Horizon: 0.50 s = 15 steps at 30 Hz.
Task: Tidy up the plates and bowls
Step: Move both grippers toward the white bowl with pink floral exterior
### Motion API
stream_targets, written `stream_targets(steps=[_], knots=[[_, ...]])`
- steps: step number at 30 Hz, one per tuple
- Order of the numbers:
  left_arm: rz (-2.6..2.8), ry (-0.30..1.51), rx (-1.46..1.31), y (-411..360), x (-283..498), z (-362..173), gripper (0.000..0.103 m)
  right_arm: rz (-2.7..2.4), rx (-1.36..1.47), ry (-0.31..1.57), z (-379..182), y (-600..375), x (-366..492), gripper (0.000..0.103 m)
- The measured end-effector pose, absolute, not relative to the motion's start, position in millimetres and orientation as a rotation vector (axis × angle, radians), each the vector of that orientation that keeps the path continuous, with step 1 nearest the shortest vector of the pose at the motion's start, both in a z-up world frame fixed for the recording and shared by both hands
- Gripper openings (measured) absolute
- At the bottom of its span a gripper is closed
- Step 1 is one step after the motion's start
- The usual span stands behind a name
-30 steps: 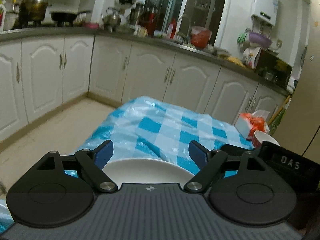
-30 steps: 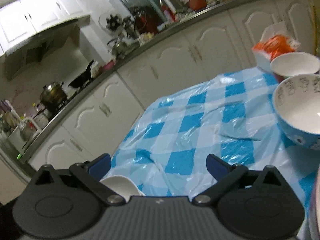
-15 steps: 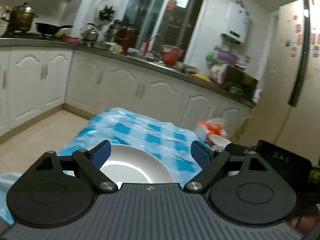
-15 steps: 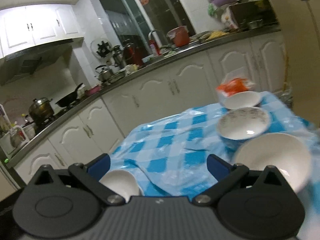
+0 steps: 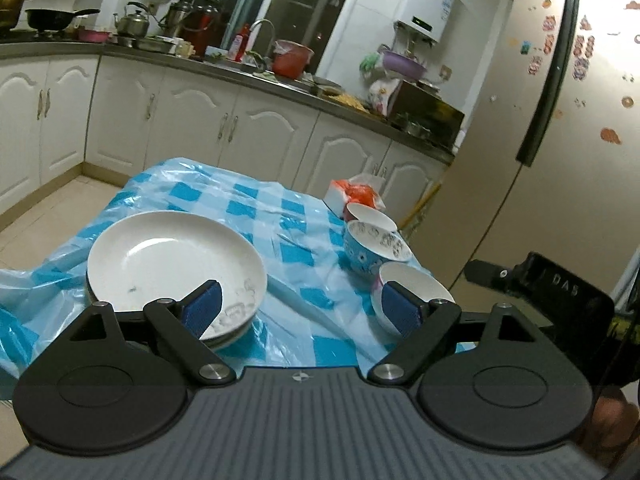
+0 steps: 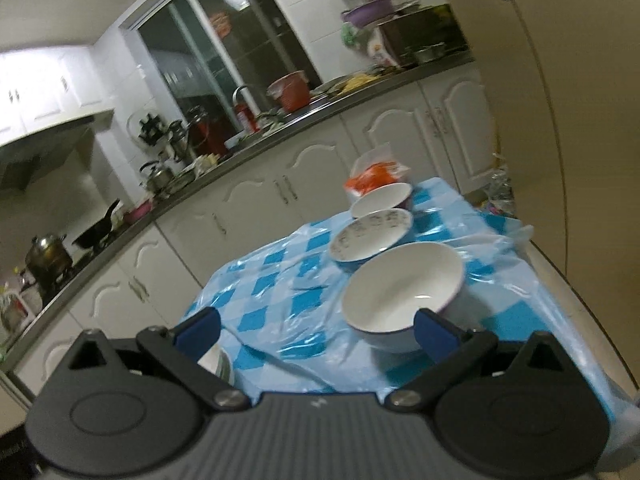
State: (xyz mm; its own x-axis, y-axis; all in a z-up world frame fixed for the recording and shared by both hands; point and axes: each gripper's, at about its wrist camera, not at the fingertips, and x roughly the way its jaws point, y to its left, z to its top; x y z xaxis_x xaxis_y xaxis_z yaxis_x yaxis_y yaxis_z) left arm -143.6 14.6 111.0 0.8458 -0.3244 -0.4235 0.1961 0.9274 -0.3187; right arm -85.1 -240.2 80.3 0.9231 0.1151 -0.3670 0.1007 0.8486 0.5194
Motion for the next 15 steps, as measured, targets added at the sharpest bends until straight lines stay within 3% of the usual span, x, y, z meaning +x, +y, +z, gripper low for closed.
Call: stream_targets(steps=[15], knots=[[-0.336,0.55,-0.262,-41,-94,87,0.103,-0.008,0.713,0.346,39,-305,-70,0.1]])
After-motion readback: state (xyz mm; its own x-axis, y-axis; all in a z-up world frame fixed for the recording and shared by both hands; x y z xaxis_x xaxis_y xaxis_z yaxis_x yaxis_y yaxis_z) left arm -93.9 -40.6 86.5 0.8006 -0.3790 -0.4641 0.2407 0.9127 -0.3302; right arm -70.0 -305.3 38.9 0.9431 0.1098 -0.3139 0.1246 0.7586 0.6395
